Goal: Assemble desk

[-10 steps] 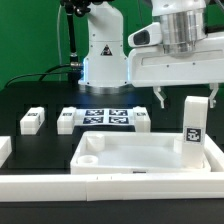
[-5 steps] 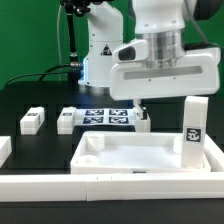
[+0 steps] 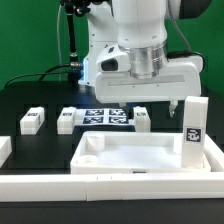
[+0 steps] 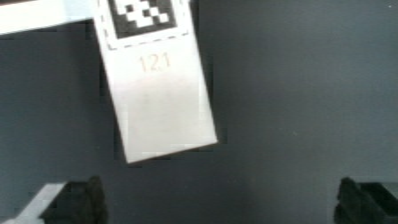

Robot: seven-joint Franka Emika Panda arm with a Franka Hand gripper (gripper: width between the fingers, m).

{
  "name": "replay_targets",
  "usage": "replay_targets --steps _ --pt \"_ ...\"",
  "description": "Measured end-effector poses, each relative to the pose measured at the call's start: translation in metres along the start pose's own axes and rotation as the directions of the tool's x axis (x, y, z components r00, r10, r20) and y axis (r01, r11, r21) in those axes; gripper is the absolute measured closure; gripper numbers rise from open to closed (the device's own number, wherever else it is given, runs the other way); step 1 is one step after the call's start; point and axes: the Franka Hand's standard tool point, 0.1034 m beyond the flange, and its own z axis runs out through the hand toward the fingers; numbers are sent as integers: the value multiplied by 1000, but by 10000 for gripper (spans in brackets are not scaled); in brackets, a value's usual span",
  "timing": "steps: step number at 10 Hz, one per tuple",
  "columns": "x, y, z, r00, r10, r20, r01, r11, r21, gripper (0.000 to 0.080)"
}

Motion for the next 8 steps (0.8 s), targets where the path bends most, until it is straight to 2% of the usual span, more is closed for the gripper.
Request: replay_targets --steps 1,3,4,7,8 --pt "-11 4 5 992 -3 124 1 1000 12 150" --pt "-19 1 13 948 12 319 -18 1000 17 150" --pt "-16 2 16 923 35 382 -43 999 12 150" --pt "-21 6 20 837 40 546 -59 998 18 150" --pt "-17 13 25 806 19 591 -47 998 31 150"
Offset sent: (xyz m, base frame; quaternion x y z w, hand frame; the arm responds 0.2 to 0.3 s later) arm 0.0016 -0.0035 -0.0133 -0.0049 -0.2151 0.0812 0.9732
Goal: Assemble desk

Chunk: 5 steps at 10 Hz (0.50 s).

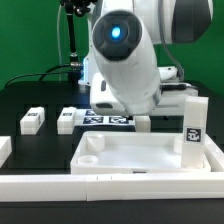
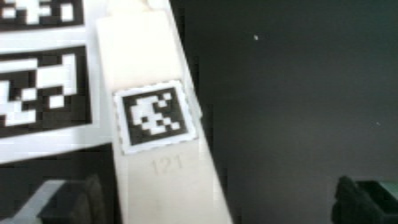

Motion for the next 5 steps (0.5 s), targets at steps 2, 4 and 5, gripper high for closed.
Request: replay_targets --steps 2,4,5 --pt "4 2 5 1000 6 10 -5 1000 -3 150" --pt "3 4 13 1000 13 26 -13 1000 -4 150" --pt "4 4 12 1000 13 23 -13 1000 -3 150"
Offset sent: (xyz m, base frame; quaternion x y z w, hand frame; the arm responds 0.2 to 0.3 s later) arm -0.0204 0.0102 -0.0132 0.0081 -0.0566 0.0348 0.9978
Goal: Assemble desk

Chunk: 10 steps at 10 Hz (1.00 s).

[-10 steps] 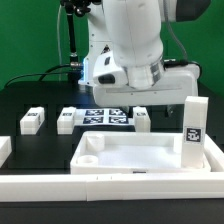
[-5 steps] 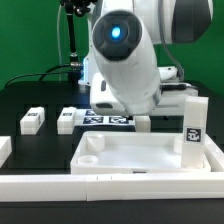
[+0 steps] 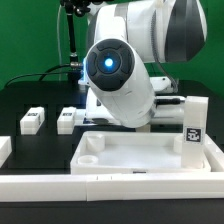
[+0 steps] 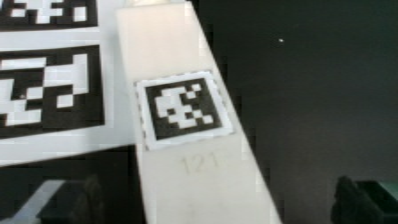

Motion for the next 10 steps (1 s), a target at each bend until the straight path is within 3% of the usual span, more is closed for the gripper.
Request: replay_targets --steps 1,2,3,4,5,10 --pt "0 0 0 1000 0 0 0 1000 0 150" --pt "0 0 0 1000 0 0 0 1000 0 280" --pt "0 0 0 1000 0 0 0 1000 1 280" --pt "0 0 0 1000 1 0 -1 1000 1 433" --pt "0 0 0 1000 1 0 -1 1000 1 511" --pt "0 0 0 1000 1 0 -1 1000 1 511"
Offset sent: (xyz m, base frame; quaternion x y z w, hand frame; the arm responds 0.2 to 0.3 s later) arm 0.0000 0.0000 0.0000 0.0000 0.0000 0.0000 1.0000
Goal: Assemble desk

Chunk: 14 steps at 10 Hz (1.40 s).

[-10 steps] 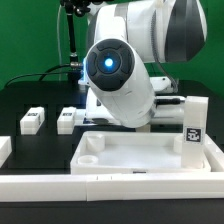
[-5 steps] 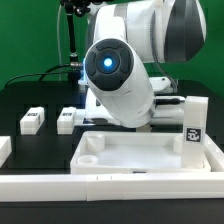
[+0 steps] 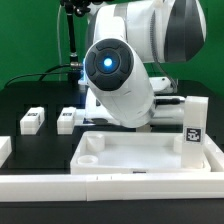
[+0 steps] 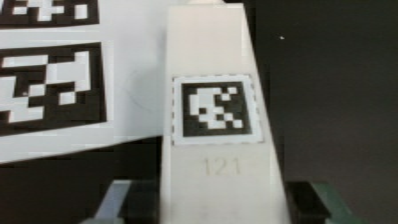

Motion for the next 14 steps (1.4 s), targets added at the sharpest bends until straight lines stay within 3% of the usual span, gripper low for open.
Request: replay_targets --steps 2,3,4,5,7,8,10,12,14 --pt "0 1 -3 1000 0 -5 0 1000 3 511" --pt "-9 3 -22 1000 -3 -2 3 1000 19 511" --pt "-18 7 -50 999 0 -41 2 999 42 511" --pt "-32 15 -73 999 14 -39 -10 997 82 511" --pt "-39 37 -108 994 46 -98 -33 990 135 511" --pt "-33 41 -116 984 61 -167 -37 989 144 511" --pt "-33 38 -116 958 67 -278 -30 990 136 511" --pt "-32 36 -128 924 76 -376 -26 990 136 509" --pt "-37 27 -198 864 68 -498 13 987 158 509"
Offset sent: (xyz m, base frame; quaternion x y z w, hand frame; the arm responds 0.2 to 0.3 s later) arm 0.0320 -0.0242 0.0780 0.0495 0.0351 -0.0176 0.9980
